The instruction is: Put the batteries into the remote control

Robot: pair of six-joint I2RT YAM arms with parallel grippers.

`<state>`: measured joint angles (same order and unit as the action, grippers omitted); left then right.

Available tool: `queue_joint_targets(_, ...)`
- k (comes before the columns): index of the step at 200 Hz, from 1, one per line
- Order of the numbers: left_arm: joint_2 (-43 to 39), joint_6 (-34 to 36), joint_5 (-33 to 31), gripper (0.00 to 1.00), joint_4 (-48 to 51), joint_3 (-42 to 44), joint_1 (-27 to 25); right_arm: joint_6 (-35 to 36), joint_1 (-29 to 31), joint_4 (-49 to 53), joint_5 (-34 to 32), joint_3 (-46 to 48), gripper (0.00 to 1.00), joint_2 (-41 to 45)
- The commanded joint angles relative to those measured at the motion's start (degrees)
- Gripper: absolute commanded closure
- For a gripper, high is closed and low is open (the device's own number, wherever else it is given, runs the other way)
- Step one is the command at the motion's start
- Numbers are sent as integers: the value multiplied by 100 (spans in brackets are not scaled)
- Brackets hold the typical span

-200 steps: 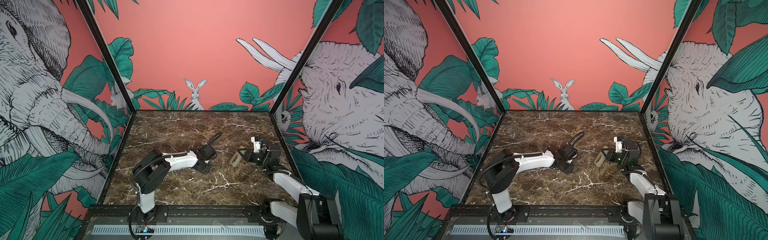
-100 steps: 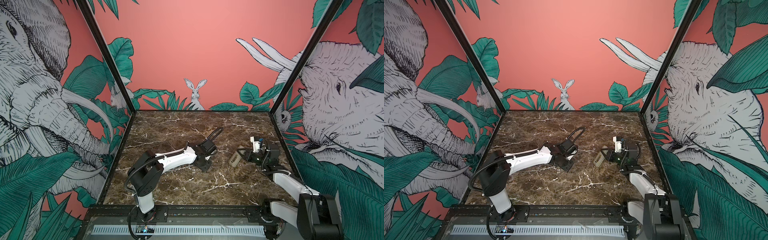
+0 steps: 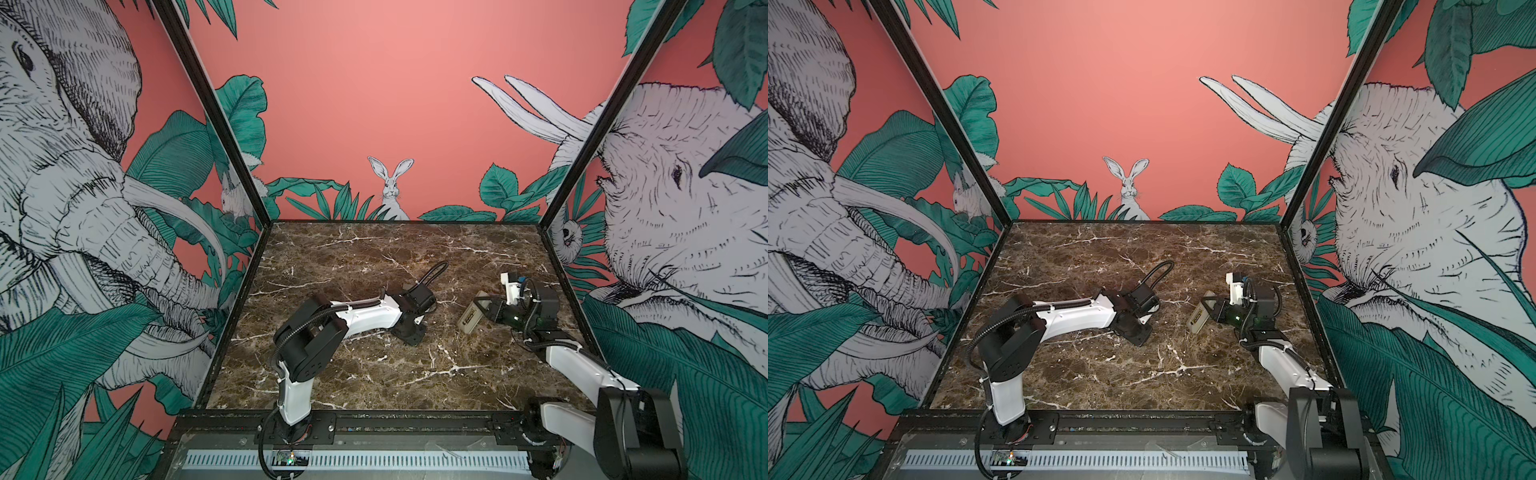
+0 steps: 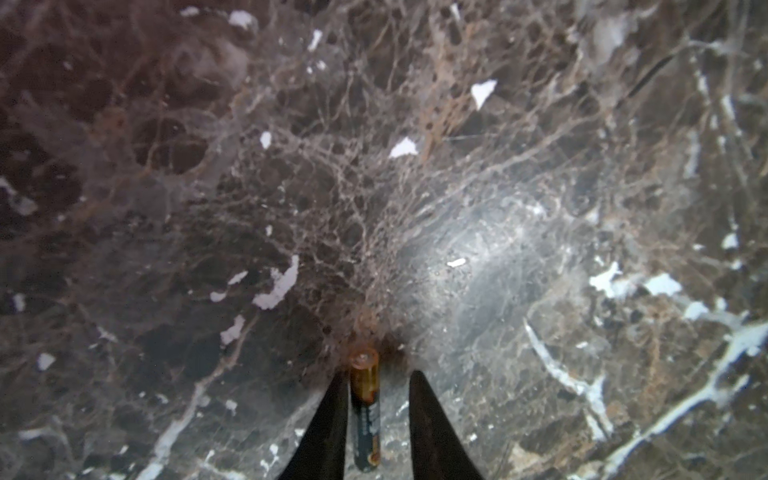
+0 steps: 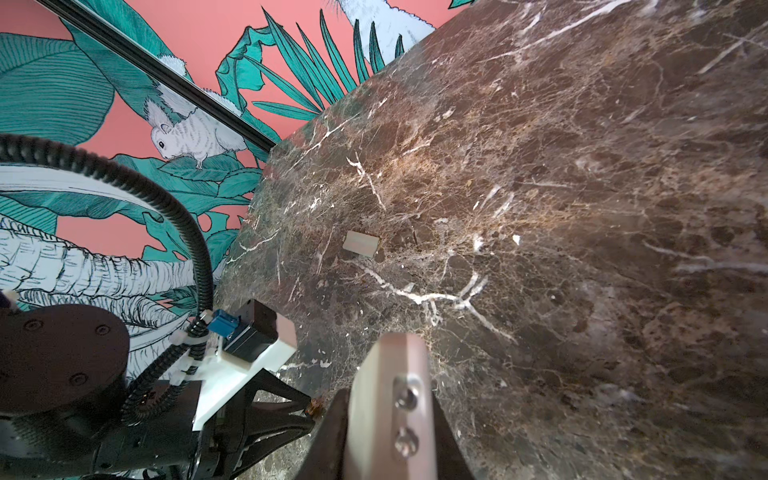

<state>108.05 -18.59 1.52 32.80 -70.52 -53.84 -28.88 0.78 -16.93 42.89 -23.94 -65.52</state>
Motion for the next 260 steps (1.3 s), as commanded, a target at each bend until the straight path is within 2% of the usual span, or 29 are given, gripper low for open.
queue_joint_targets(1, -56, -294, -147, 81, -11, 117, 23, 59, 31, -287, 114, -154, 100, 35)
queue_joint_targets(33, -101, -717, -450, 90, 135, 303, 22, 58, 39, -297, 105, -161, 100, 43)
queue_joint_targets(68, -346, -1534, -737, 100, -83, 772, 23, 110, 105, -241, 45, -184, 100, 48)
queue_joint_targets(85, -511, -2219, -742, 100, -455, 1091, 22, 143, 167, -200, 17, -211, 100, 50)
queue_joint_targets(118, -1141, -3981, -1018, 100, -1277, 2028, 27, 268, 289, -33, -67, -269, 100, 107)
queue_joint_targets(143, -1502, -4686, -1396, 100, -1294, 2222, 22, 349, 383, 58, -113, -298, 100, 140)
queue_joint_targets(164, -1619, -5230, -1444, 100, -1353, 2377, 19, 410, 434, 154, -140, -326, 100, 171)
queue_joint_targets(208, -1603, -5989, -1366, 86, -1845, 2753, 23, 445, 485, 205, -159, -357, 100, 198)
queue_joint_targets(260, -1879, -5860, -1374, 71, -1608, 2664, 5, 468, 485, 240, -150, -374, 100, 197)
